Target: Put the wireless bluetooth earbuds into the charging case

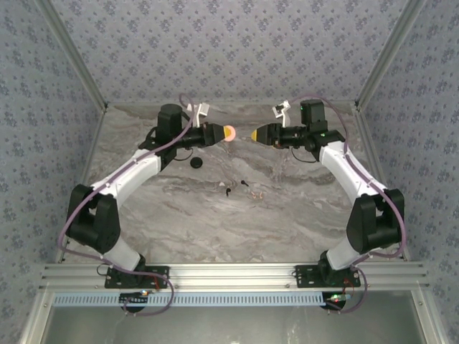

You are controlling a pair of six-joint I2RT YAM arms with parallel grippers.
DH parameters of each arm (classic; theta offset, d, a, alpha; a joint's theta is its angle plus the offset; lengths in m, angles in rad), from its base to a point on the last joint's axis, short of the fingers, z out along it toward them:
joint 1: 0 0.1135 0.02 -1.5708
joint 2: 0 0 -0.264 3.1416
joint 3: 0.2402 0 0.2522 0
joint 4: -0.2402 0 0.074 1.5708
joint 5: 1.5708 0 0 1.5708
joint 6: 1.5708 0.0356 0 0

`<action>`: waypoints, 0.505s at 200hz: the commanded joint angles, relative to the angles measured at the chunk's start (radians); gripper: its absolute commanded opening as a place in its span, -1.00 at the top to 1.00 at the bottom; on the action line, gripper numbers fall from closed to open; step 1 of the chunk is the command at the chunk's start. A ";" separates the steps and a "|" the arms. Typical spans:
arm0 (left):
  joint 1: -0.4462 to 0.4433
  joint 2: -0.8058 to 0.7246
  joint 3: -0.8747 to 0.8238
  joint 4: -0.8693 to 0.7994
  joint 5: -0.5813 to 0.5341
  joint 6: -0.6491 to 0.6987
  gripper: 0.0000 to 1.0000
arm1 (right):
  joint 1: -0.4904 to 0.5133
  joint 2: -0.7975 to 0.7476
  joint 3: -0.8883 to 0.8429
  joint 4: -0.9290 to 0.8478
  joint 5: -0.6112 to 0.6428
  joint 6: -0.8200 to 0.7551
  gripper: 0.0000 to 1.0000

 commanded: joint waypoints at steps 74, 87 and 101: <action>-0.018 -0.085 -0.005 0.122 0.103 0.003 0.65 | 0.065 -0.026 0.070 0.199 -0.175 0.088 -0.02; -0.025 -0.088 -0.004 0.120 0.104 0.009 0.65 | 0.071 -0.018 0.083 0.200 -0.175 0.090 0.01; -0.030 -0.093 -0.002 0.121 0.107 0.016 0.65 | 0.072 -0.011 0.094 0.201 -0.173 0.093 0.04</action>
